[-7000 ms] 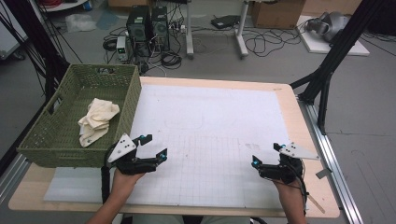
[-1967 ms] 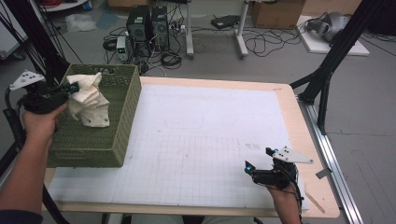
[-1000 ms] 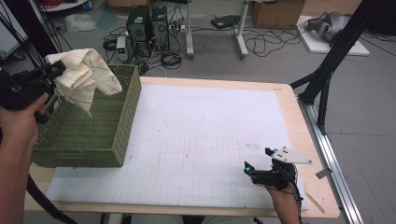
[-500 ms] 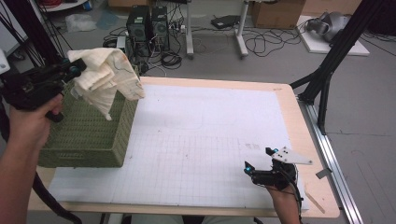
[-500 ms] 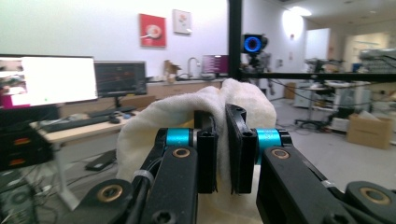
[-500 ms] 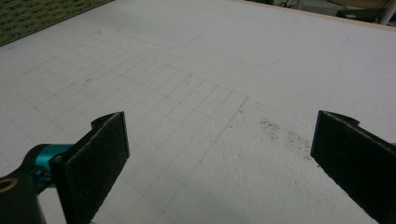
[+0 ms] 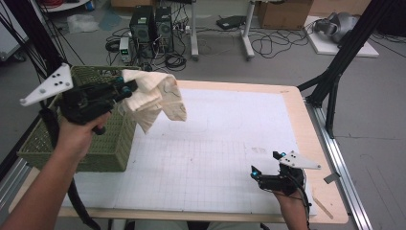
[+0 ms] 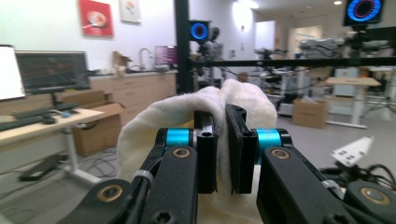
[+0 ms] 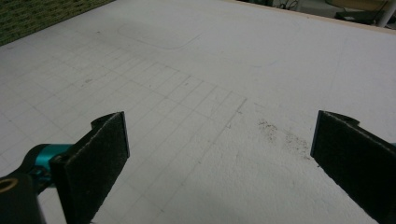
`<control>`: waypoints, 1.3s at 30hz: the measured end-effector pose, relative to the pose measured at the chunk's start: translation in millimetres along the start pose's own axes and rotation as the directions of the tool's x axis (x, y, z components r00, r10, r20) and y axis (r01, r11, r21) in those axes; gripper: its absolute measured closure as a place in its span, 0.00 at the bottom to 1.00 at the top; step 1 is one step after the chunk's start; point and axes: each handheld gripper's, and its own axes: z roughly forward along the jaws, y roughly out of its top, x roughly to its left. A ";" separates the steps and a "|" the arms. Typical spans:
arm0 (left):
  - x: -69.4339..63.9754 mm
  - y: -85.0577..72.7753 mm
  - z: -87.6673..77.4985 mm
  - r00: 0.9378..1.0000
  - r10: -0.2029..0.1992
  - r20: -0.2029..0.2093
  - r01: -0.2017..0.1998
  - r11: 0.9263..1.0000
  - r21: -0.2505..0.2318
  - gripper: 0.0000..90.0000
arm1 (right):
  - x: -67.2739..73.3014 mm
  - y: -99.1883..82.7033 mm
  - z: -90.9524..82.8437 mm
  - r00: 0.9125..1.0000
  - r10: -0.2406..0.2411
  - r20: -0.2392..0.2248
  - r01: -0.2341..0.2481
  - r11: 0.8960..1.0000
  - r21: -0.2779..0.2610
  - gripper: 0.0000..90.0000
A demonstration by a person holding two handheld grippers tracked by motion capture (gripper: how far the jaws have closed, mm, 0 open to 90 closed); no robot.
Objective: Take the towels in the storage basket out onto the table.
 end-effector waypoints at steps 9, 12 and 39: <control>-39.1 -37.8 51.9 0.979 -0.065 0.191 0.048 0.994 0.095 0.92 | -0.4 0.0 -0.4 1.000 -0.002 0.002 0.002 1.000 0.001 0.04; -52.1 -52.2 67.9 0.958 -0.108 0.264 0.076 0.989 0.127 0.92 | -1.0 -0.1 -1.1 1.000 -0.001 0.004 0.001 1.000 -0.002 0.04; 0.1 -185.6 129.3 0.952 -0.154 -0.264 0.267 0.841 0.471 0.47 | -6.1 -3.3 1.3 1.000 0.003 0.005 -0.004 1.000 0.023 0.04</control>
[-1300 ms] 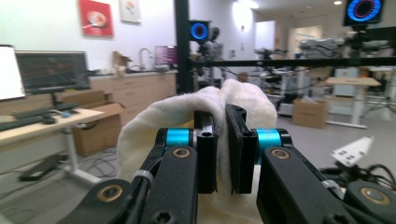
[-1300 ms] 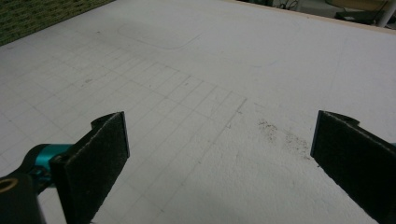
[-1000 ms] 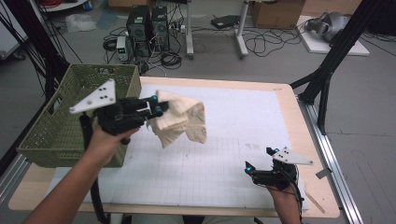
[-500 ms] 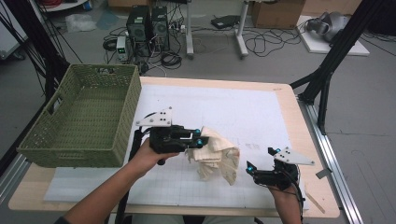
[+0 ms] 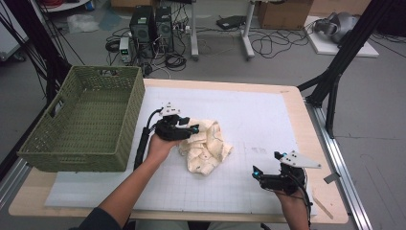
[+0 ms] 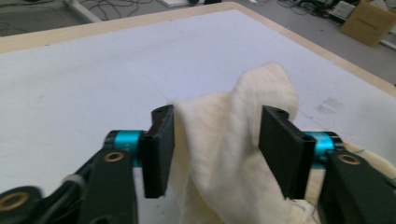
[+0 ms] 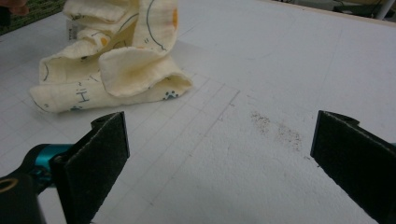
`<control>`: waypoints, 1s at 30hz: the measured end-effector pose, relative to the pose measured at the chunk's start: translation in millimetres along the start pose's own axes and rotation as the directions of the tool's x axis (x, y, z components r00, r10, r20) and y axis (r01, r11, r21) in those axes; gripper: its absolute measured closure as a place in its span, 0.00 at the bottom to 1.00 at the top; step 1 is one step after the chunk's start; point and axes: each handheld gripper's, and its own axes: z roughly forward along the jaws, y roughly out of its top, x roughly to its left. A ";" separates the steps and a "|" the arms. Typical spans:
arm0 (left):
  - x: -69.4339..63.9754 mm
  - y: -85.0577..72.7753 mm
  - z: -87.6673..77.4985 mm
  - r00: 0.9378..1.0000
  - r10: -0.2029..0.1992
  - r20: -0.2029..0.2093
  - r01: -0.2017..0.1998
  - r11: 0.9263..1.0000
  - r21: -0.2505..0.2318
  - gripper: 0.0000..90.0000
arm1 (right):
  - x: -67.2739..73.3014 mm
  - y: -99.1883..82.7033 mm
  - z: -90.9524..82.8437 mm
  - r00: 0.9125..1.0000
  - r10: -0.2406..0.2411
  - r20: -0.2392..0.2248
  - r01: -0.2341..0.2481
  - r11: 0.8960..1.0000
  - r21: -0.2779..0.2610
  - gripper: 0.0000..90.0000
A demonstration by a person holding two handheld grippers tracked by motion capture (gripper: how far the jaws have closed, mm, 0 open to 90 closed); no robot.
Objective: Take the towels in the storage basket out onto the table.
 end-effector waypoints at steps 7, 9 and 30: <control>4.9 -2.0 -26.7 1.000 -0.010 -0.010 0.009 0.996 -0.084 0.38 | 3.0 2.9 5.8 1.000 -0.020 0.009 0.019 1.000 0.022 0.04; 3.1 -10.1 -34.4 1.000 0.017 0.018 -0.015 0.995 -0.096 0.35 | 5.6 5.3 9.2 1.000 -0.021 -0.015 0.022 0.999 0.025 0.04; 4.5 -42.7 -51.6 0.997 -0.005 0.075 0.013 0.995 -0.102 0.28 | 31.3 51.4 80.5 0.970 -0.097 -0.222 0.110 0.993 0.048 0.36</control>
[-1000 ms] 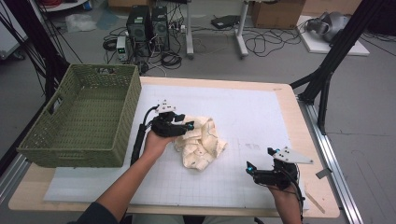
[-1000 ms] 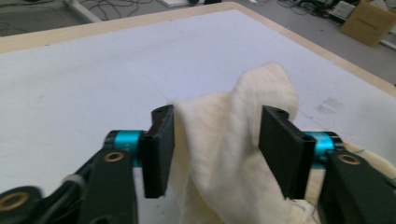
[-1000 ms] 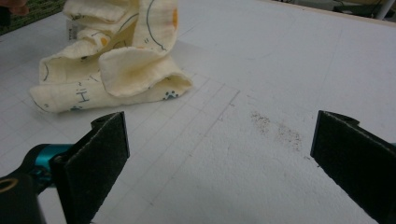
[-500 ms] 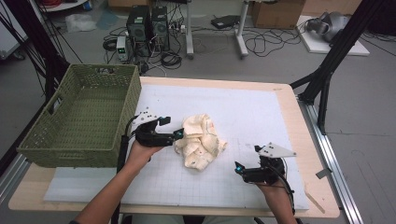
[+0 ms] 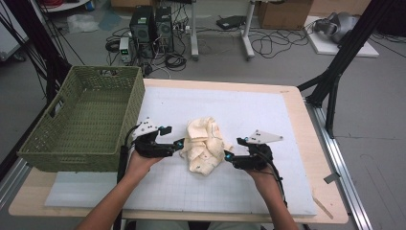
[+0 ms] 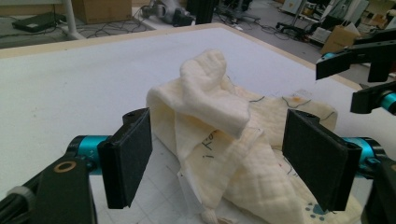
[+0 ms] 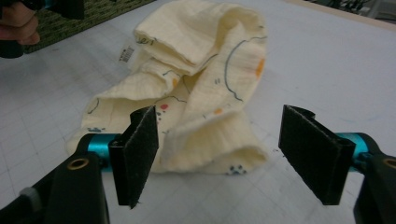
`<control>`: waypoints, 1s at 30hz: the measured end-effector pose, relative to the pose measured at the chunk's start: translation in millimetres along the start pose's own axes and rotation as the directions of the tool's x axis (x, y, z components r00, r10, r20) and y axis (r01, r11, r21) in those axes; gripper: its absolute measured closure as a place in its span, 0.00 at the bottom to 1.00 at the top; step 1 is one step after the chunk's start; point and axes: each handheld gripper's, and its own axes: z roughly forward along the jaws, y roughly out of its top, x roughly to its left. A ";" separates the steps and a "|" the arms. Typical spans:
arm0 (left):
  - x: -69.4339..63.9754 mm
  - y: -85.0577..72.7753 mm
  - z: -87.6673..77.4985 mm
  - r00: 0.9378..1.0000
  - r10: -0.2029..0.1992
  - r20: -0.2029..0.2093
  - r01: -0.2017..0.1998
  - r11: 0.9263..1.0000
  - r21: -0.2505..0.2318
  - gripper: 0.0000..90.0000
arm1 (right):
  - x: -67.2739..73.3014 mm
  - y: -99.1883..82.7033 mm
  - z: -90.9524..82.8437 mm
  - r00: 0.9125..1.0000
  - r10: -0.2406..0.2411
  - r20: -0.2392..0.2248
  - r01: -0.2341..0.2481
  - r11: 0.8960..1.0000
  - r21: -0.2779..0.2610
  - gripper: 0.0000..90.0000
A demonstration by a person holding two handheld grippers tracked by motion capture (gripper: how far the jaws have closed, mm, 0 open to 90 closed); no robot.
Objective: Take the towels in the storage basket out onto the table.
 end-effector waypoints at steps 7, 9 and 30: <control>-0.4 -0.3 -0.6 1.000 0.001 0.014 -0.001 1.000 0.007 0.28 | 2.2 10.5 43.4 1.000 0.000 0.013 -0.002 0.990 0.142 0.59; 0.7 -1.4 1.3 1.000 -0.013 0.018 0.013 1.000 0.012 0.28 | -0.6 10.9 50.9 1.000 0.006 0.028 -0.011 0.983 0.184 0.71; 2.1 -3.1 3.9 0.996 -0.050 0.070 0.048 0.998 0.030 0.31 | -80.8 35.6 69.8 0.920 -0.057 0.389 -0.011 0.985 0.170 0.97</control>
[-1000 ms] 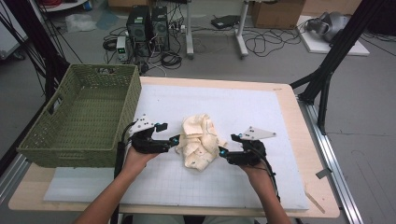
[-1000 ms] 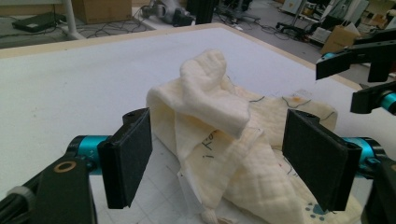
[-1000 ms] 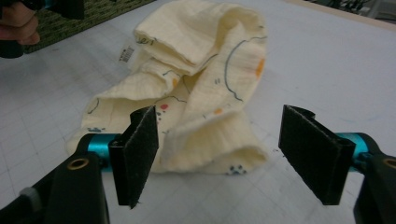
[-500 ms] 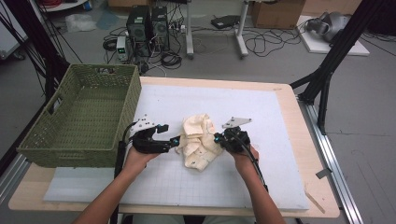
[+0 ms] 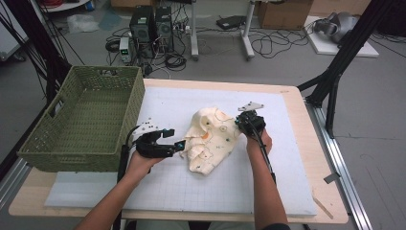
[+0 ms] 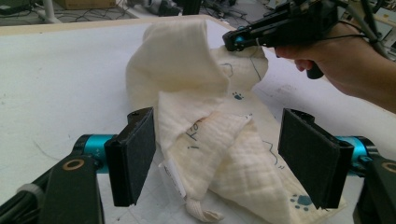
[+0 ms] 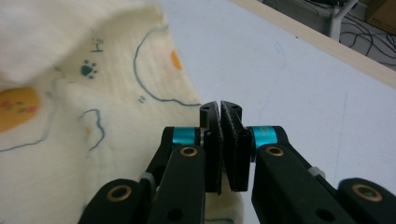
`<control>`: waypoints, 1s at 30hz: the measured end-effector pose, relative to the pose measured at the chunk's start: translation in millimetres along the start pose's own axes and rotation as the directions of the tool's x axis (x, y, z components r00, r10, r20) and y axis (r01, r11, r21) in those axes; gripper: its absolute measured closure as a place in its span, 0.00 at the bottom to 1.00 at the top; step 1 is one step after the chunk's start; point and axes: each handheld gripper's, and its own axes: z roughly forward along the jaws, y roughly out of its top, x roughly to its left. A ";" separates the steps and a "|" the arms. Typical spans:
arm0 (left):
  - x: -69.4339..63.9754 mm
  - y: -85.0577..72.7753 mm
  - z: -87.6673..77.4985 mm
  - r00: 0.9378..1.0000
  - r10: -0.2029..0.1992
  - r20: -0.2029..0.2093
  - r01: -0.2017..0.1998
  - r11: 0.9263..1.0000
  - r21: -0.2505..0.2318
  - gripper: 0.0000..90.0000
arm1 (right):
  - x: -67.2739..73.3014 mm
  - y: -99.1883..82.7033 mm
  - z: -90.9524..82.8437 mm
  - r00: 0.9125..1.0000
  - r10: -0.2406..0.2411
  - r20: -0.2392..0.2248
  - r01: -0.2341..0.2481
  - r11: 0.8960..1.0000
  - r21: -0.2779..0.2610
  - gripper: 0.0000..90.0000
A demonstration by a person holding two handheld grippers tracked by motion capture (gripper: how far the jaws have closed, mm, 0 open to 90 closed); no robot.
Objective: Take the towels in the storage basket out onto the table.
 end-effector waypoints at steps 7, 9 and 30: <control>0.9 -1.2 1.2 1.000 -0.001 0.012 0.001 1.000 0.018 0.32 | -5.4 -3.0 -8.9 0.997 0.072 0.013 -0.071 0.996 -0.049 0.58; 0.4 -1.4 1.7 1.000 0.007 0.018 -0.008 1.000 0.026 0.33 | -5.8 -1.2 -19.2 0.997 0.081 -0.020 -0.083 0.991 -0.109 0.56; 0.8 -1.5 1.2 1.000 0.029 0.002 -0.029 0.999 0.027 0.40 | 65.9 -73.1 -61.6 0.945 -0.001 -0.326 -0.019 0.998 -0.058 0.51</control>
